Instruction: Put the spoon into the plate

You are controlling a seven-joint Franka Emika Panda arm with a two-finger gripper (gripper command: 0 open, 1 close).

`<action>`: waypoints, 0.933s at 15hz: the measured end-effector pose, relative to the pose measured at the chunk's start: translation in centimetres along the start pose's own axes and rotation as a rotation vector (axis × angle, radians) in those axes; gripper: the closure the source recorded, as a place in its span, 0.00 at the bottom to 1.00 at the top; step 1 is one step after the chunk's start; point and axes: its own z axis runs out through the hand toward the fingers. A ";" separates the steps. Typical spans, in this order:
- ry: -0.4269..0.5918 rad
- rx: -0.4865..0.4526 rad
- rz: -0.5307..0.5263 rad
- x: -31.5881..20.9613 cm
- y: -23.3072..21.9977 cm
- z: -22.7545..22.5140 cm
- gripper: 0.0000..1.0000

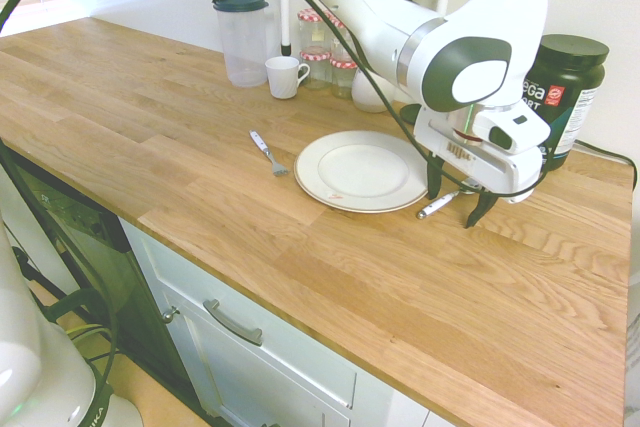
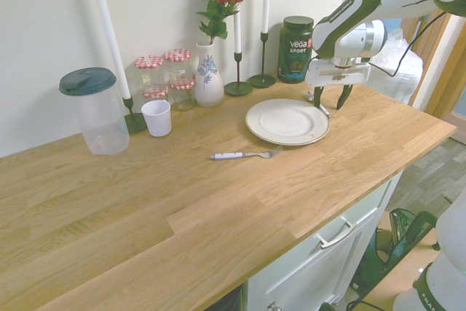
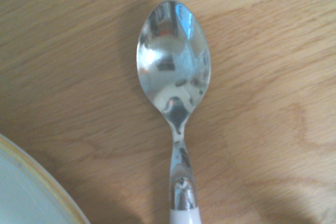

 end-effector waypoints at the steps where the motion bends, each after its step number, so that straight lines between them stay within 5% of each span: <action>1: -0.001 0.001 0.000 -0.1 -0.1 0.0 1.00; 14: -0.005 0.011 0.010 0.3 -0.3 0.0 1.00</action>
